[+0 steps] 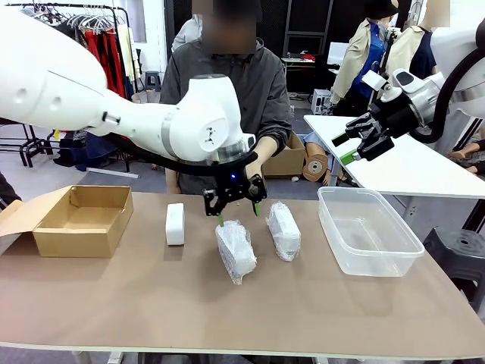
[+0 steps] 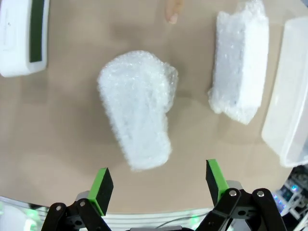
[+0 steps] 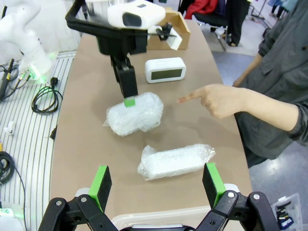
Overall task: Separate and place wrapped and unwrapped clocks.
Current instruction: Pick up the Digital clock indicated by the person.
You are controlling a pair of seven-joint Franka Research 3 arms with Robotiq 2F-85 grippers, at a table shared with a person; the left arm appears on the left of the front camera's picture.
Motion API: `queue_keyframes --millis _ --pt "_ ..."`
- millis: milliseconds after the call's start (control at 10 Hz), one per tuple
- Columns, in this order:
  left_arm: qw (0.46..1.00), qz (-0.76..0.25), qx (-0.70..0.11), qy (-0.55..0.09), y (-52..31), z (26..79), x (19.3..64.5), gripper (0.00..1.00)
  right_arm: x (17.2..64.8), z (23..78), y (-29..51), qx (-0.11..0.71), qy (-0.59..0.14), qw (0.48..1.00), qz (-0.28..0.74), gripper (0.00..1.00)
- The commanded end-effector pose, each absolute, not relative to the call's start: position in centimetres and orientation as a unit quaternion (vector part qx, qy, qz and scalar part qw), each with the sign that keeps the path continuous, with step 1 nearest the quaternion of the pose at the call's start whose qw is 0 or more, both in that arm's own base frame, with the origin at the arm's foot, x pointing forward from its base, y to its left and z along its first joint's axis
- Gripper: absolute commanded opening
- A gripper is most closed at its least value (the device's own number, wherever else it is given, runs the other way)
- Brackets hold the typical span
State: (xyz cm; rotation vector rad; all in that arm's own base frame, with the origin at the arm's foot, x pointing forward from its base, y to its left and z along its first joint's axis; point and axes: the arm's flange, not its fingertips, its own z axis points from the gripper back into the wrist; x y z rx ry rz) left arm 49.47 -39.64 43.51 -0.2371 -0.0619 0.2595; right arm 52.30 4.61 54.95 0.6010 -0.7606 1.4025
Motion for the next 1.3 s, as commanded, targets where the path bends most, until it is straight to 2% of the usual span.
queue_keyframes --millis 0,1200 --pt "0.979 0.166 -0.107 -0.045 -41.1 41.5 50.4 1.00 52.2 55.2 4.7 0.265 -0.335 0.657 0.621 1.00" --pt "0.985 0.145 -0.090 -0.030 -38.8 35.7 50.4 1.00 52.2 55.2 4.7 0.265 -0.335 0.657 0.621 1.00"
